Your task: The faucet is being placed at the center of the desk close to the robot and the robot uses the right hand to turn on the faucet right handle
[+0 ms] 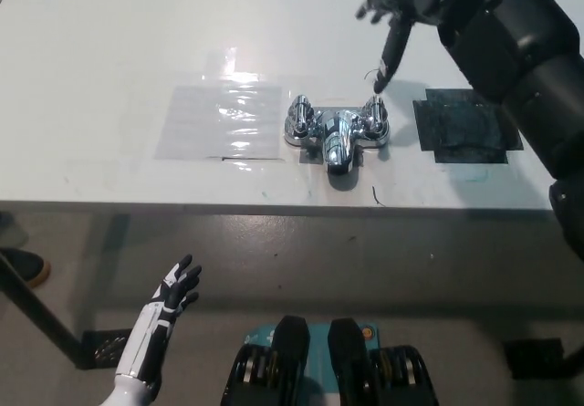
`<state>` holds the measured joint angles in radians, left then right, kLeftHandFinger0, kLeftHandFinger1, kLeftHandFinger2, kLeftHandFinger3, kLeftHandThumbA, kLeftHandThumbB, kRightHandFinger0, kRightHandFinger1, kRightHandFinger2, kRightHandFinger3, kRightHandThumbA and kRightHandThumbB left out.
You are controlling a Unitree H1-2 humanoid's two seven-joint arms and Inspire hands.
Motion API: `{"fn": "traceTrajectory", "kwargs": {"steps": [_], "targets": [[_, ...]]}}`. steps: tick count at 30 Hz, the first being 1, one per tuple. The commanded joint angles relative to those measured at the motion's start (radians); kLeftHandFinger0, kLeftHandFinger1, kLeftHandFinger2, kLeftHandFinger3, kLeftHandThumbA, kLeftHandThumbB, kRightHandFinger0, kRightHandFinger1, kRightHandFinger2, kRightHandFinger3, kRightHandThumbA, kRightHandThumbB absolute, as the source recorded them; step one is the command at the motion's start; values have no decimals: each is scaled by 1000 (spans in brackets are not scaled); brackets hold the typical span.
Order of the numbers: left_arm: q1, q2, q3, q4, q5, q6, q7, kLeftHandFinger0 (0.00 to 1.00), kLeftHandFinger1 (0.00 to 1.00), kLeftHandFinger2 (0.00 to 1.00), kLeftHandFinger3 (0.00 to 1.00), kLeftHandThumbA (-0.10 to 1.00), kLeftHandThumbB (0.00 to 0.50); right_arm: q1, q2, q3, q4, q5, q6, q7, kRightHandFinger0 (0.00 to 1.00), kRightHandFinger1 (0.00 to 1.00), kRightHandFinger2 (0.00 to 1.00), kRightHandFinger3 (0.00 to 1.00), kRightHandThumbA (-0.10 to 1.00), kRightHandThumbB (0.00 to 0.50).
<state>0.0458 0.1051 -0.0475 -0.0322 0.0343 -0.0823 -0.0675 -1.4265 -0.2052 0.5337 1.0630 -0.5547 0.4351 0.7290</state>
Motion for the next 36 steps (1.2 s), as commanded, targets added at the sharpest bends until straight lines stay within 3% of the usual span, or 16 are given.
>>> {"fn": "traceTrajectory", "kwargs": {"steps": [1,4,10,14,17,22,25,27,29,36], "targets": [[-5,10,-1,-14,10,-32,-6,1000,1000,1000,1000,1000,481,-100,23,-31,53,27,-19,-48,1000,1000,1000,1000,1000,284],[-3,7,-1,-21,13,-26,-3,1000,1000,1000,1000,1000,487,-107,44,-55,95,37,-8,-92,1000,1000,1000,1000,1000,267],[-5,10,2,-31,18,-15,-4,1000,1000,1000,1000,1000,496,-140,79,-21,211,19,-115,-106,1000,1000,1000,1000,1000,246],[1,12,-2,-32,26,-25,-5,1000,1000,1000,1000,1000,485,-143,97,-38,251,41,-152,-104,1000,1000,1000,1000,1000,192],[-2,13,-2,-24,32,-34,-2,1000,1000,1000,1000,1000,491,-151,110,-36,270,27,-91,-177,1000,1000,1000,1000,1000,273],[-10,13,0,-25,29,-32,-4,1000,1000,1000,1000,1000,487,-168,109,-53,276,36,-69,-221,1000,1000,1000,1000,1000,287],[-9,12,0,-22,34,-34,-2,1000,1000,1000,1000,1000,491,-162,110,-44,299,34,-98,-205,1000,1000,1000,1000,1000,266],[-10,12,0,-17,36,-42,-1,1000,1000,1000,1000,1000,487,-149,104,-59,309,57,-157,-181,1000,1000,1000,1000,1000,156],[-2,8,-3,-15,39,-47,0,1000,1000,1000,1000,1000,487,-136,99,-52,306,52,-200,-172,1000,1000,1000,1000,1000,124],[-3,6,-3,-26,45,-42,2,1000,1000,1000,1000,1000,489,-131,94,-39,330,35,-171,-227,1000,1000,1000,1000,1000,132]]}}
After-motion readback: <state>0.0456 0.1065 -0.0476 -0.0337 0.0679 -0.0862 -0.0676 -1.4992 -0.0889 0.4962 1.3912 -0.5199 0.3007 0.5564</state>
